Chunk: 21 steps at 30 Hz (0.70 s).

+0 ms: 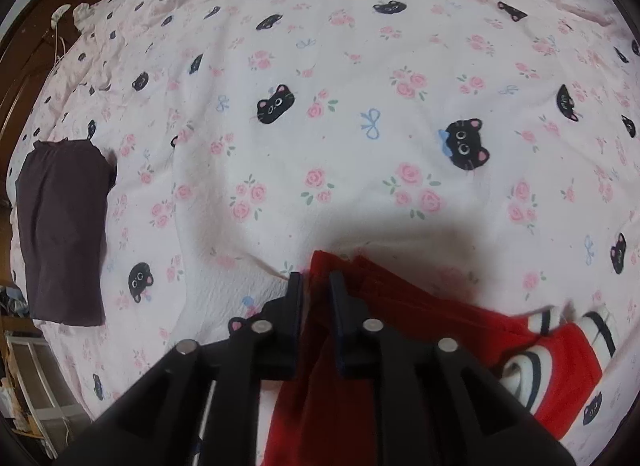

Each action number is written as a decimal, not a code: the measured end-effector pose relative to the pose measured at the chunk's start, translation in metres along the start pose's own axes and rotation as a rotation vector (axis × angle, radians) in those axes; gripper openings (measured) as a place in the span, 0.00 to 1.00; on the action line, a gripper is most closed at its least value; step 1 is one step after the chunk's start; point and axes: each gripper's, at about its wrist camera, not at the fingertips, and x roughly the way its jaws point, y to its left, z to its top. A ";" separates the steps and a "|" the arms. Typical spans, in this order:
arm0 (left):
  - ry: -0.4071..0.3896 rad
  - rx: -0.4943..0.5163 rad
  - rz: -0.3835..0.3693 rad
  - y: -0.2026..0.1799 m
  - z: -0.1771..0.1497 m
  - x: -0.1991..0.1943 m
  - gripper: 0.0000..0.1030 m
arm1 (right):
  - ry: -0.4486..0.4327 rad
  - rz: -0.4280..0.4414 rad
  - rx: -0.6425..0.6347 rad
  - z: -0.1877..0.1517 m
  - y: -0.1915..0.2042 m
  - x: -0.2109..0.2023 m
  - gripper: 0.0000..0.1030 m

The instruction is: Fold clothes

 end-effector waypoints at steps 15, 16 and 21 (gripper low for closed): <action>0.009 0.005 0.015 -0.003 -0.002 0.001 0.99 | -0.235 0.193 -0.009 -0.030 -0.025 -0.127 0.40; 0.010 0.005 0.016 -0.003 -0.002 0.001 0.99 | -0.237 0.209 0.004 -0.040 -0.033 -0.132 0.40; 0.022 0.018 0.016 -0.005 -0.002 0.002 0.99 | -0.249 0.210 0.055 -0.095 -0.073 -0.144 0.40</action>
